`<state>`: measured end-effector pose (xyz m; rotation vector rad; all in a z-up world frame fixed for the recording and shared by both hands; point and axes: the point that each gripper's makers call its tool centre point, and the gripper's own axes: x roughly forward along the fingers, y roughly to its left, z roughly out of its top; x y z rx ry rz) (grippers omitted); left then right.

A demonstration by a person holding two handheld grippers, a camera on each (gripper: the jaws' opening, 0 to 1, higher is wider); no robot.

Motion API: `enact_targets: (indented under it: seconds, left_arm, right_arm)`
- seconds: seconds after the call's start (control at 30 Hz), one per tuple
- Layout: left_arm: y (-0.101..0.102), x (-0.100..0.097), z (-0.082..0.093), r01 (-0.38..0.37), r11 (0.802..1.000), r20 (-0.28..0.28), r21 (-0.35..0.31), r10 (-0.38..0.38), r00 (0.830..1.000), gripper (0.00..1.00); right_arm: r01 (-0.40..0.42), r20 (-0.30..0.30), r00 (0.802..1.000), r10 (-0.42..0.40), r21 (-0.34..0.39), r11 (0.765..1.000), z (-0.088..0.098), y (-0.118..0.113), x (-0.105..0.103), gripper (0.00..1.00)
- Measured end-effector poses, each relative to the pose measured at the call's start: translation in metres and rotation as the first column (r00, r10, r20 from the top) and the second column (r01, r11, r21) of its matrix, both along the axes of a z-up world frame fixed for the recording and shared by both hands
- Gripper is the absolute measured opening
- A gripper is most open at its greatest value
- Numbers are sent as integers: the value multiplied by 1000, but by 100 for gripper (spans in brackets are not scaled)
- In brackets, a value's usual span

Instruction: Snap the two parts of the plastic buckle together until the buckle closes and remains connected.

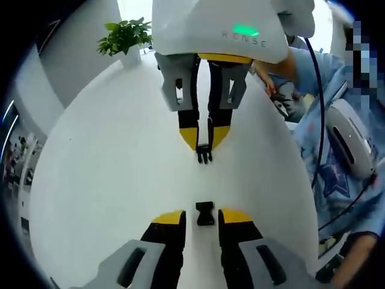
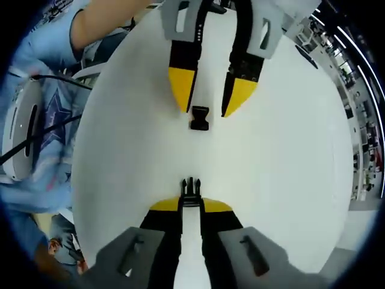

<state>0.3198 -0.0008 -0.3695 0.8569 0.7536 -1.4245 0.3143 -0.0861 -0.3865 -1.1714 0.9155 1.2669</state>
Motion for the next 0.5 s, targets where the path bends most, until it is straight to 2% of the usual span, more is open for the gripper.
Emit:
enact_targets:
  seconds: [0.23,0.33,0.5]
  left_arm:
    - [11,3,-5,-39,999,-13,-24,39,999,20]
    - [7,3,-6,-36,998,-19,-55,35,999,20]
    - [7,4,-12,-44,998,-28,-53,43,999,20]
  right_arm:
    - [6,-1,1000,-6,-13,1000,0,4,1,10]
    - [10,-1,1000,-10,-7,1000,-1,5,2,10]
    - [8,1,1000,-8,-21,1000,-1,8,2,10]
